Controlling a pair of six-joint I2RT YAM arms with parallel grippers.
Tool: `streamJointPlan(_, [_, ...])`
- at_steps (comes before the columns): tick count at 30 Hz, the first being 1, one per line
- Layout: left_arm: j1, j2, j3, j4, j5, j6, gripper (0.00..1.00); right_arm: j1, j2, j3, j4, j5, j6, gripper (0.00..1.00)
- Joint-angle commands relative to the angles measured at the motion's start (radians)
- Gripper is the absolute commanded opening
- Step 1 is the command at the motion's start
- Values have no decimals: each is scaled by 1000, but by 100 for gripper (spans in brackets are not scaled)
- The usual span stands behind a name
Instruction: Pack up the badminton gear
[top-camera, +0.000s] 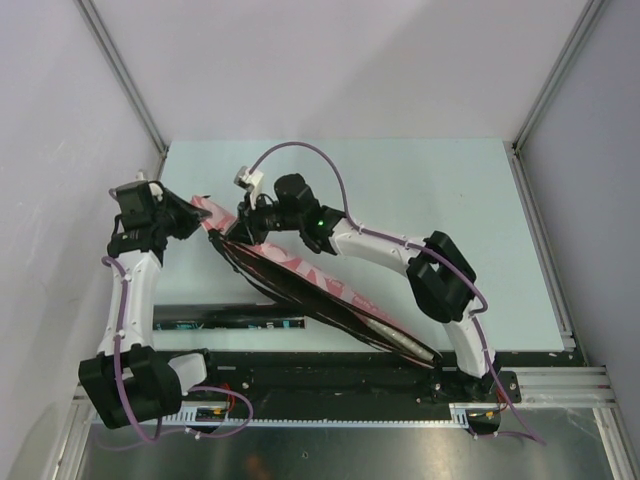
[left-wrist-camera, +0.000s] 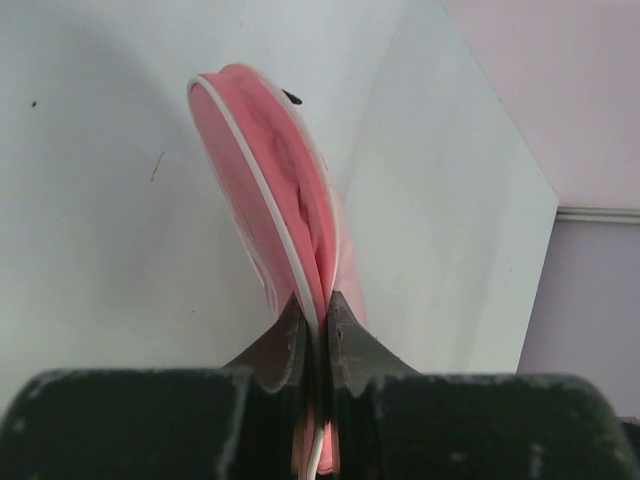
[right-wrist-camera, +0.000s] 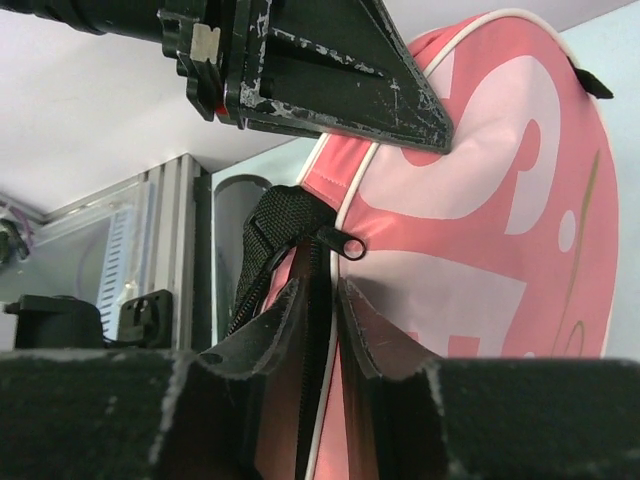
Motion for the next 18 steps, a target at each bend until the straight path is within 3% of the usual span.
streamJointPlan(1, [-14, -68, 17, 165, 169, 35, 1, -56, 24, 14, 14, -94, 62, 25])
streamJointPlan(6, [-14, -70, 9, 183, 189, 36, 0, -101, 83, 3, 279, -295, 451, 31])
streamJointPlan(11, [-16, -97, 3, 208, 195, 30, 0, -130, 158, -31, 535, -332, 862, 34])
streamJointPlan(14, [-14, -103, 1, 215, 203, 23, 0, -136, 188, -23, 632, -337, 962, 34])
streamJointPlan(18, [-16, -110, -2, 231, 214, 0, 0, -130, 189, -23, 541, -293, 950, 34])
